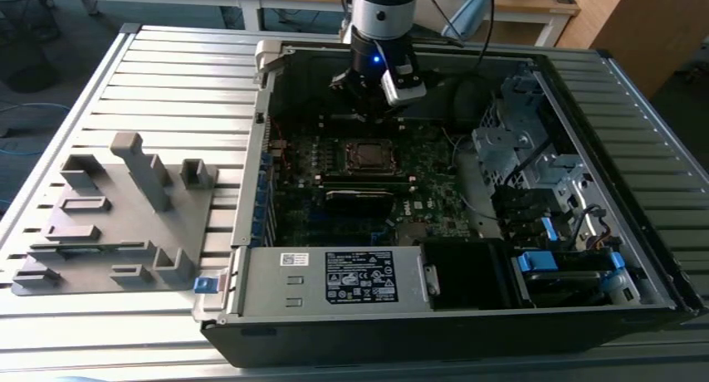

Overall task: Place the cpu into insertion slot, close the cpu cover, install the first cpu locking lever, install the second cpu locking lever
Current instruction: 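Install the first cpu locking lever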

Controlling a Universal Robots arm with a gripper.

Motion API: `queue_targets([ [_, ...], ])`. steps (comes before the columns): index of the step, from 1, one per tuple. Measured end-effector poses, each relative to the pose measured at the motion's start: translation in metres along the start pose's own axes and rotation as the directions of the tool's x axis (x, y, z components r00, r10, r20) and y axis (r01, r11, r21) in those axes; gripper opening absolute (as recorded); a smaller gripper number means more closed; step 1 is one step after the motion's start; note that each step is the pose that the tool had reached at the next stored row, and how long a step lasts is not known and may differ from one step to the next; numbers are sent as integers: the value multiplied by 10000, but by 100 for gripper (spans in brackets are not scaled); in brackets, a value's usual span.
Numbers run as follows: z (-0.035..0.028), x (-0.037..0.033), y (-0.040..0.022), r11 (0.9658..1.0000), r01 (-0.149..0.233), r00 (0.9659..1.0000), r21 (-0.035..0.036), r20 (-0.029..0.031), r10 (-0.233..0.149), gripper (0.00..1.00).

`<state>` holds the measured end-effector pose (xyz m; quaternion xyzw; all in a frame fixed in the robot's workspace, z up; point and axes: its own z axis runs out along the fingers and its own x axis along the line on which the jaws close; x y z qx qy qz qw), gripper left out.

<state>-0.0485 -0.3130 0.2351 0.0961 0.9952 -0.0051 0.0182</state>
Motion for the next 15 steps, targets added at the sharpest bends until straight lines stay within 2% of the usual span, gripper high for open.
queue_targets([
  [7, 5, -19, 4, 9978, 666, 9978, -22, 4, -666, 11],
  [11, 5, -23, -12, 9974, 721, 9974, -25, 4, -721, 11],
  [15, 6, -33, -65, 9974, 725, 9974, -25, 5, -725, 11],
])
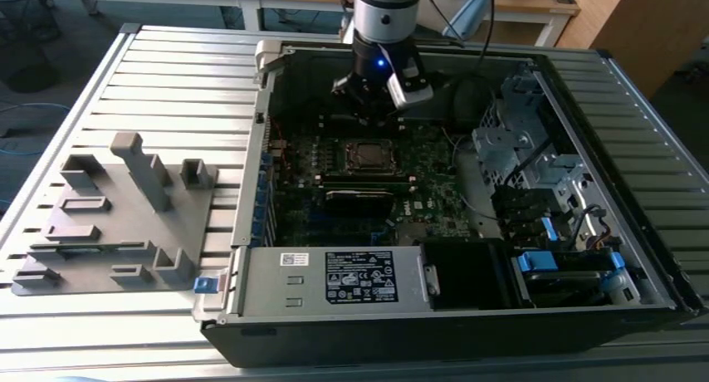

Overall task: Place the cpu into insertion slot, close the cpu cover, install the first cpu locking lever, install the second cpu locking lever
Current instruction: 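Install the first cpu locking lever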

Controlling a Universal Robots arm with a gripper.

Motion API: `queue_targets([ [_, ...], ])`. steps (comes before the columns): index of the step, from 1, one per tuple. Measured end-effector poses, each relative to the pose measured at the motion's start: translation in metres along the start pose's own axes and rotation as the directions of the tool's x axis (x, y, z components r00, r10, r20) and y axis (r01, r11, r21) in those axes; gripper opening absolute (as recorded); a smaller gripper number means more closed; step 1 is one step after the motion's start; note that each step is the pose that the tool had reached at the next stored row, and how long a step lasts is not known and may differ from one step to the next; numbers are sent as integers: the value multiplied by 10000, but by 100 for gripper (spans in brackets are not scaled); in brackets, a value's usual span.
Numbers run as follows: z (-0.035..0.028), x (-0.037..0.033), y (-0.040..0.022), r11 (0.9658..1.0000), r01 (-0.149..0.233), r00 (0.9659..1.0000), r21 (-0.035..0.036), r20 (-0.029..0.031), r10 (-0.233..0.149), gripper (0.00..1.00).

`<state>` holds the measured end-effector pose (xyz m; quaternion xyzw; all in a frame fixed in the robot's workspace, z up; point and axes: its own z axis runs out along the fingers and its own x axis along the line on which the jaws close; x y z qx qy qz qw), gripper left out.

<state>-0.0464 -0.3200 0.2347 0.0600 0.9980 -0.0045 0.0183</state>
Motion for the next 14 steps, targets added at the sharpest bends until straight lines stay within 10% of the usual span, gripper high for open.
queue_targets([
  [14, 3, -38, -118, 10000, 38, 10000, -2, 1, -38, 11],
])
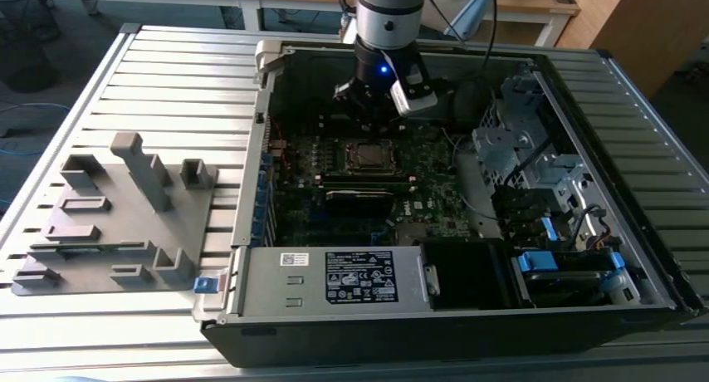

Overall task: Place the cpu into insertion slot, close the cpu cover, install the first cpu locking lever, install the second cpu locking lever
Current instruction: 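Install the first cpu locking lever, then install the second cpu locking lever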

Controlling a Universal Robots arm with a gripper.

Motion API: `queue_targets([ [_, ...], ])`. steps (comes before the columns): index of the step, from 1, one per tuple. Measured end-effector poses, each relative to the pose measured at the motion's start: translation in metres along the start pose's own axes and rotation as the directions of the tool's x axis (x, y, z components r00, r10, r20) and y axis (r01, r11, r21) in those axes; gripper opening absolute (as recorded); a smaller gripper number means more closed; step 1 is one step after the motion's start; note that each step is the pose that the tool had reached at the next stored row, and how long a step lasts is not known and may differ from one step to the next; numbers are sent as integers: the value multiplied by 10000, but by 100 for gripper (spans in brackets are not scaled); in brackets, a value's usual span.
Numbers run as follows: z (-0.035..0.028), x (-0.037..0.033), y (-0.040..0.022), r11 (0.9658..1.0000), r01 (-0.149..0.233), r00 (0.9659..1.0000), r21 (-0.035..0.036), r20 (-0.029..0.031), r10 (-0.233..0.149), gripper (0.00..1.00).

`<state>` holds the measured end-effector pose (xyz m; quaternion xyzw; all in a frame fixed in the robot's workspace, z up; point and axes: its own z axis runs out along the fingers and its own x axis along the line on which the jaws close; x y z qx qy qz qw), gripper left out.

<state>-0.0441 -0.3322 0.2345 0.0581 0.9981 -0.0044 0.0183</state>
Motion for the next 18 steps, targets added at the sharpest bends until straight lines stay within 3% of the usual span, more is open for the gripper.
queue_targets([
  [5, 0, -1, -8, 10000, -1, 10000, -8, -1, 1, 11],
  [7, 0, -3, -26, 10000, -1, 10000, -43, -6, 1, 11],
  [18, 13, -3, -26, 10000, -1, 10000, -39, -6, 1, 11],
])
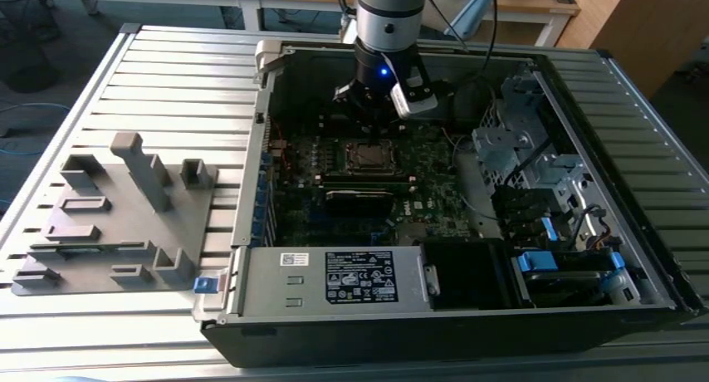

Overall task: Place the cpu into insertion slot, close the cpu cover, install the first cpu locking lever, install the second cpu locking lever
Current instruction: 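Install the second cpu locking lever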

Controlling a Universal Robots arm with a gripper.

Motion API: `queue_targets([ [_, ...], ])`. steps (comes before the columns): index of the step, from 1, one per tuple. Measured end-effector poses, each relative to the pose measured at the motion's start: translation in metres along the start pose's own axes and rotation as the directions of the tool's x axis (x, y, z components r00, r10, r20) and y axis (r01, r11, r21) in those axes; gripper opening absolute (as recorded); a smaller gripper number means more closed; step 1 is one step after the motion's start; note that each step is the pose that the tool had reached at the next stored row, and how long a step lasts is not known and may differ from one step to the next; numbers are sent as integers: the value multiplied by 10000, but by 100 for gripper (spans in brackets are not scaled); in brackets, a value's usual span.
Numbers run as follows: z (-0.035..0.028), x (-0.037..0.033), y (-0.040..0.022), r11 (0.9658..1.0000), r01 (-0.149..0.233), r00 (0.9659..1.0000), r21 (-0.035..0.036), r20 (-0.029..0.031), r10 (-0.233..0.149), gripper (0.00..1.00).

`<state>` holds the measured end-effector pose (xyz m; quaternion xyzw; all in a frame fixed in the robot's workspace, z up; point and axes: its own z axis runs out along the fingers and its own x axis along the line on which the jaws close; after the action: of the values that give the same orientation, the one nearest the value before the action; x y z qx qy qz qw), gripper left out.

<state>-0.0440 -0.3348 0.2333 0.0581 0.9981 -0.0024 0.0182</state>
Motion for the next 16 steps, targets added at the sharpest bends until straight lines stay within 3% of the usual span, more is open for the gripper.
queue_targets([
  [16, -21, 0, -4, 10000, -2, 10000, 3, -1, 2, 11],
])
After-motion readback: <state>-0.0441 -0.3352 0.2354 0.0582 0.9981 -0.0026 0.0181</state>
